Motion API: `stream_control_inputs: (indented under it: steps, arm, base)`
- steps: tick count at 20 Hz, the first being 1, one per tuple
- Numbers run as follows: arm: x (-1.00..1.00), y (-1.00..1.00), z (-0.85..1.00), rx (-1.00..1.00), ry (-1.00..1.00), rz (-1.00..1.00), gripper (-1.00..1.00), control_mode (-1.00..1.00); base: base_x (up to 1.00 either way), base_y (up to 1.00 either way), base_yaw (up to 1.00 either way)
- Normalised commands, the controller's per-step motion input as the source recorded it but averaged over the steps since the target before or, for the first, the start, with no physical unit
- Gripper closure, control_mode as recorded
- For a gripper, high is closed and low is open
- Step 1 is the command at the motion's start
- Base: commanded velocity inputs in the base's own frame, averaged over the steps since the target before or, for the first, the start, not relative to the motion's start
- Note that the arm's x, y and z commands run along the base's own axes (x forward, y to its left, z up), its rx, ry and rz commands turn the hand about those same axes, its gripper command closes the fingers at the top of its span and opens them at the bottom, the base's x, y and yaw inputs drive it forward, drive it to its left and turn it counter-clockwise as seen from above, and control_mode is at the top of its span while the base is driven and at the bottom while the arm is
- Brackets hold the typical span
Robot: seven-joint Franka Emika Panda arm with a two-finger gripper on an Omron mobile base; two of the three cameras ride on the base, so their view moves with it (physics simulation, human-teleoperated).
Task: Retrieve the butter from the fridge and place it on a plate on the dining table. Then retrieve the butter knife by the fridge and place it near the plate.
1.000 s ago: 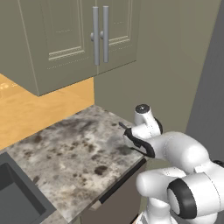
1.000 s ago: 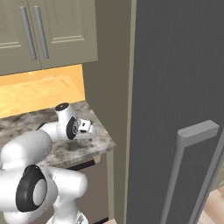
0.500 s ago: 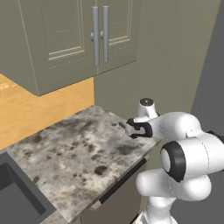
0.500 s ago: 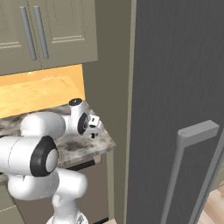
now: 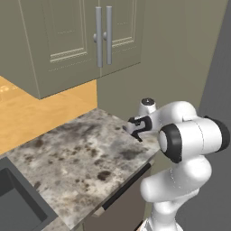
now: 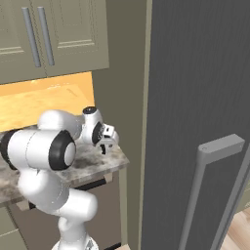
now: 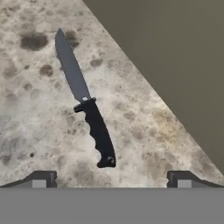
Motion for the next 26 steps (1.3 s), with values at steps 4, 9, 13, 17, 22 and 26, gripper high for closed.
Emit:
stream_control_inputs:
  steps: [4,9,13,17,22,26]
  arm:
    - [0.29,0.02,-0.29,0.00,0.00,0.00,-1.00,-1.00]
    - [0.16,0.09,-0.36,0.00,0.00,0.00,-1.00,-1.00]
    - [0.08,0.12,-0.32,0.00,0.00,0.00,-1.00,-1.00]
    - [0.18,0.09,-0.28,0.00,0.00,0.00,-1.00,-1.00]
    - [0.13,0.00,-0.21,0.00,0.00,0.00,-1.00,-1.00]
    - [0.00,0.00,-0.26,0.04,0.00,0.00,-1.00,-1.00]
  base:
    - [0.00,0.00,0.00]
    - [0.00,0.00,0.00]
    - [0.00,0.00,0.00]
    - [0.00,0.00,0.00]
    - [0.00,0.00,0.00]
    - [0.00,0.00,0.00]
